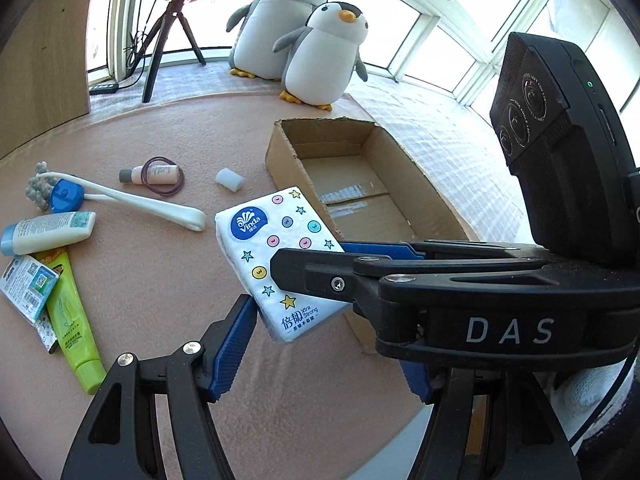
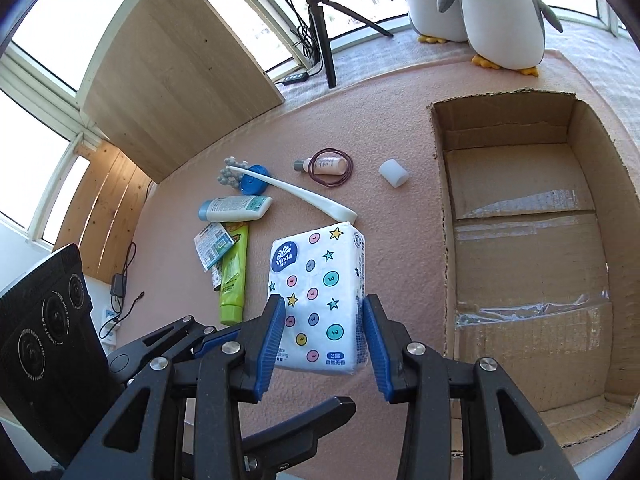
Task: Organize objects
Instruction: 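Lift the tissue pack with the right tool and carry it over the box, then open the right tool to drop the tissue pack into the box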
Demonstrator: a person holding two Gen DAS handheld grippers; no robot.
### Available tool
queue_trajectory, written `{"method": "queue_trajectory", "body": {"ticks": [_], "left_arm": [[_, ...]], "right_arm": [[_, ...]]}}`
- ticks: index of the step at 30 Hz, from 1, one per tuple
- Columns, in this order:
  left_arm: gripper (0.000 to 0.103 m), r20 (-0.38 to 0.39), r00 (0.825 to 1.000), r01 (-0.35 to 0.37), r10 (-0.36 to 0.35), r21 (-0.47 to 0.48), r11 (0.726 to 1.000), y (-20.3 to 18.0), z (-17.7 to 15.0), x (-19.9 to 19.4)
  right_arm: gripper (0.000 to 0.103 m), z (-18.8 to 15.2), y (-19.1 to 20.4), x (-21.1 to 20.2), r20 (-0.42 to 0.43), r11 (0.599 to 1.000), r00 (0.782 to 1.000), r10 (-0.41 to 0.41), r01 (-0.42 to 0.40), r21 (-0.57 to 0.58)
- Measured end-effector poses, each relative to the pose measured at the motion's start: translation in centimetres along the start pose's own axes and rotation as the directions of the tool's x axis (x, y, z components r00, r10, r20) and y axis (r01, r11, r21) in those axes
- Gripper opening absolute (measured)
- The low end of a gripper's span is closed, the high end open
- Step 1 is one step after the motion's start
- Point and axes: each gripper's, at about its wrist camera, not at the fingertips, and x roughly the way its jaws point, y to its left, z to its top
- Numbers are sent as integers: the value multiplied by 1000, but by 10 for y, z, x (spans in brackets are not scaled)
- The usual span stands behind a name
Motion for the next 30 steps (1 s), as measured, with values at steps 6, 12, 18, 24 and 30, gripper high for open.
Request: {"method": "queue_trajectory", "body": {"ticks": [6, 12, 18, 24, 30], "left_arm": [[69, -13, 999, 42, -41, 68, 997, -39, 10, 21], [69, -41, 997, 72, -68, 112, 991, -69, 15, 45], [69, -54, 995, 89, -82, 141, 986, -86, 18, 57], [69, -53, 995, 90, -82, 159, 983, -93, 20, 60], [72, -39, 998, 63, -56, 182, 981, -91, 17, 53]], "right_arm": [[38, -4, -33, -28, 47, 998, 998, -41, 39, 54], [38, -7, -63, -42, 61, 992, 995, -73, 66, 104], [38, -8, -78, -50, 73, 988, 993, -94, 84, 126], [38, -8, -83, -55, 84, 987, 991, -106, 94, 128], [50, -7, -81, -61, 121, 985, 984, -129, 113, 130]]}}
